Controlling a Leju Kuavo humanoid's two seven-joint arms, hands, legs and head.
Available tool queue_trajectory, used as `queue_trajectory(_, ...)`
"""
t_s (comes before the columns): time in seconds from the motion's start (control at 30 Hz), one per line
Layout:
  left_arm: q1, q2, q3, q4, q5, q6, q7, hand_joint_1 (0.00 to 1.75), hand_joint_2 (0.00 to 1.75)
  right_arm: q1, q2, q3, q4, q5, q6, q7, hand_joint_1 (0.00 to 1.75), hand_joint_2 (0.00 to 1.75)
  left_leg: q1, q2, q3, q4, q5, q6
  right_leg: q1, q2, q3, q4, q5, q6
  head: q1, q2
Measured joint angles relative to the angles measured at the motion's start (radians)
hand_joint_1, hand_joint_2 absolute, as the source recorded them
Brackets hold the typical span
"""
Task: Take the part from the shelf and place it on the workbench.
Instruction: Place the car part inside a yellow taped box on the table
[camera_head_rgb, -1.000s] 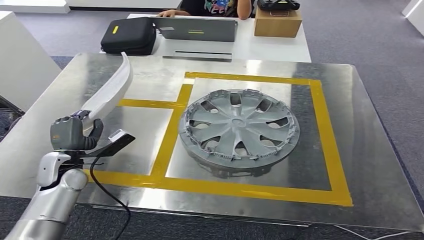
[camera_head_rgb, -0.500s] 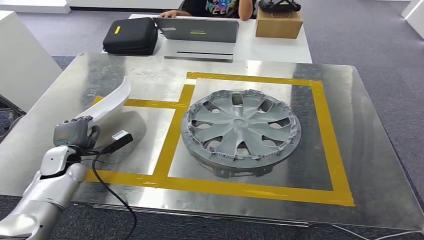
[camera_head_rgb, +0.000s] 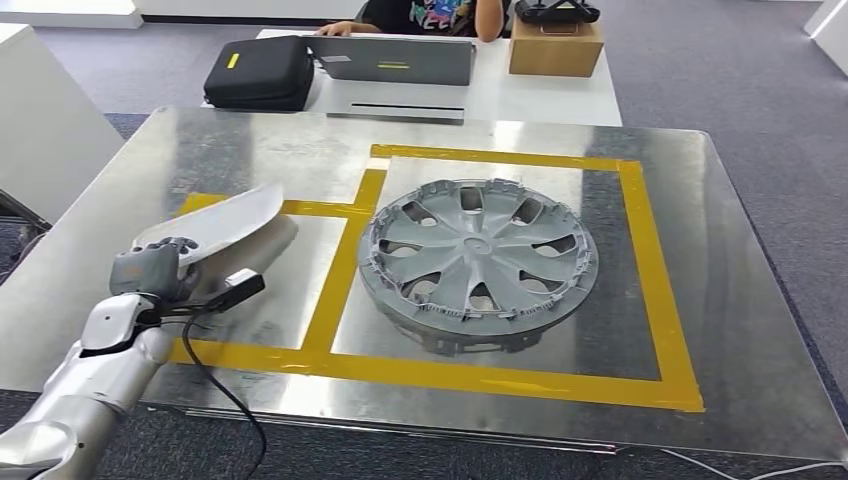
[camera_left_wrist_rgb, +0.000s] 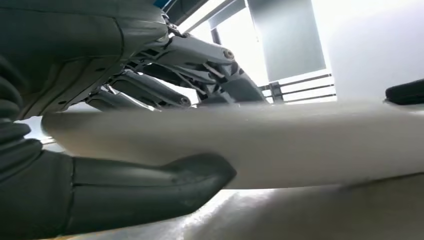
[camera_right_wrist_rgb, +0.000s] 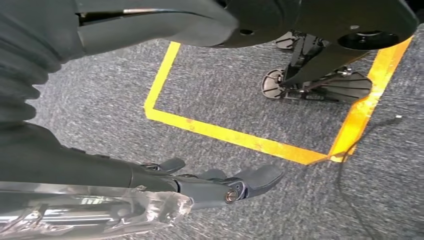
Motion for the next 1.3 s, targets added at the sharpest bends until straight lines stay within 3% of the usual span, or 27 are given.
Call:
queue_trajectory(0.03, 0.001, 0.0, -0.001, 0.003, 0.0, 0.002, -0.002, 0.0, 1.75, 0.0, 0.0, 0.0, 0.0, 0.002, -0.001, -0.006, 0.0, 0.0, 0.0, 0.0, 0.0, 0.0, 0.0, 0.0, 0.0, 0.0, 0.0, 0.0, 0.0, 0.0, 0.0, 0.0)
queue_trajectory(0.17, 0.017, -0.001, 0.0, 0.003, 0.042, 0.02, -0.045, 0.0, 0.0, -0.001, 0.0, 0.0, 0.0, 0.004, -0.009, -0.014, 0.0, 0.0, 0.0, 0.0, 0.0, 0.0, 0.0, 0.0, 0.0, 0.0, 0.0, 0.0, 0.0, 0.0, 0.0, 0.0)
queue_trajectory(0.33, 0.115, -0.008, 0.006, -0.134, 0.168, 0.023, -0.131, 0.0, 0.0, 0.003, 0.0, -0.003, 0.0, 0.005, -0.023, 0.007, 0.0, 0.0, 0.0, 0.0, 0.0, 0.0, 0.0, 0.0, 0.0, 0.001, 0.0, 0.0, 0.0, 0.0, 0.0, 0.0)
queue_trajectory(0.63, 0.302, -0.012, 0.019, -0.456, 0.248, 0.024, -0.176, 0.0, 0.0, 0.004, 0.006, -0.017, 0.0, 0.006, -0.03, 0.015, 0.0, 0.0, 0.0, 0.0, 0.0, 0.0, -0.001, 0.0, 0.0, 0.0, 0.0, 0.0, -0.002, 0.001, 0.0, 0.0)
queue_trajectory(1.3, 0.345, -0.013, 0.025, -0.561, 0.252, 0.024, -0.18, 0.0, 0.0, 0.004, 0.007, -0.026, 0.0, 0.006, -0.031, 0.014, 0.0, 0.0, 0.0, 0.0, 0.0, 0.0, -0.001, 0.0, 0.0, 0.0, 0.001, 0.0, -0.002, 0.001, 0.0, 0.0)
